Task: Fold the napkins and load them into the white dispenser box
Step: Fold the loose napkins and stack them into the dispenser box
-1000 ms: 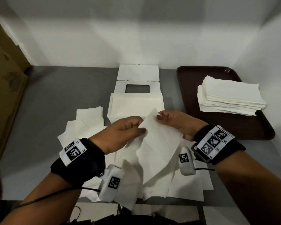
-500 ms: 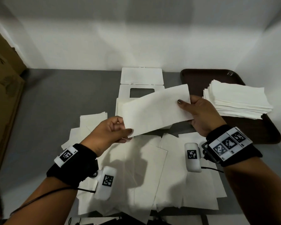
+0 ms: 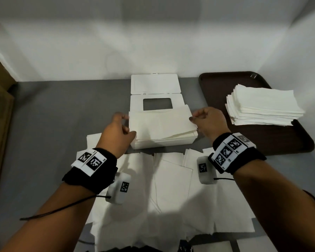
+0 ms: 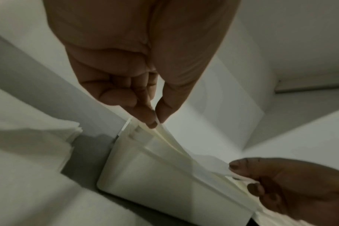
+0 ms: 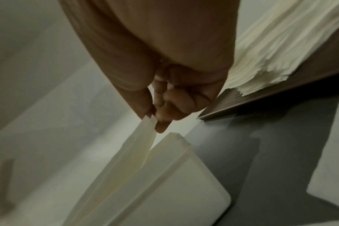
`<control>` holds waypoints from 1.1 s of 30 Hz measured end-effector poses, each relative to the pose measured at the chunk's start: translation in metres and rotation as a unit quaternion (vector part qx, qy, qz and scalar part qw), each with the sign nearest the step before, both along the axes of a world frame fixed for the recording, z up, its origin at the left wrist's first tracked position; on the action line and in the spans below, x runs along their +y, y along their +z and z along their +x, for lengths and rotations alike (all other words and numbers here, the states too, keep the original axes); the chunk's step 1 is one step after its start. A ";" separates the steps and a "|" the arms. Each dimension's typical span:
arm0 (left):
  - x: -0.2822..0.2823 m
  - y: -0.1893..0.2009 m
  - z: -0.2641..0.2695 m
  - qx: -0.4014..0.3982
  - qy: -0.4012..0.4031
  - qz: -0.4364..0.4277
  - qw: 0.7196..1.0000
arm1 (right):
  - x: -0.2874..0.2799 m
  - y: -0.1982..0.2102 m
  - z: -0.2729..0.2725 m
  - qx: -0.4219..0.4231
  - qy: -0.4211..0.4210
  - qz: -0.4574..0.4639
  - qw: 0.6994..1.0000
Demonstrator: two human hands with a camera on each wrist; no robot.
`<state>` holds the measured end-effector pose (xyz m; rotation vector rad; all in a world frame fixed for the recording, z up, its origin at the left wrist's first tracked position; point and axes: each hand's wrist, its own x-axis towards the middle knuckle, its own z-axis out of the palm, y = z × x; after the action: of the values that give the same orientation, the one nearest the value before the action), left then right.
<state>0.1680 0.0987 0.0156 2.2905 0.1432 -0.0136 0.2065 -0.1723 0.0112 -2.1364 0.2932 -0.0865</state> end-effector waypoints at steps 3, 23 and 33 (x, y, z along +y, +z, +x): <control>-0.003 -0.007 0.001 0.009 -0.038 0.041 0.998 | 0.003 -0.005 -0.001 -0.011 0.008 -0.100 0.995; -0.039 -0.009 0.039 0.070 -0.177 0.234 0.954 | 0.045 0.006 0.019 0.134 0.288 -0.321 0.892; -0.043 -0.010 0.036 0.063 -0.138 0.214 0.965 | 0.038 0.011 0.016 0.097 0.265 -0.274 0.919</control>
<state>0.2040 0.0553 0.0052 2.7251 -0.1233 -0.2997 0.2228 -0.1343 0.0218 -2.7127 -0.2392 0.4050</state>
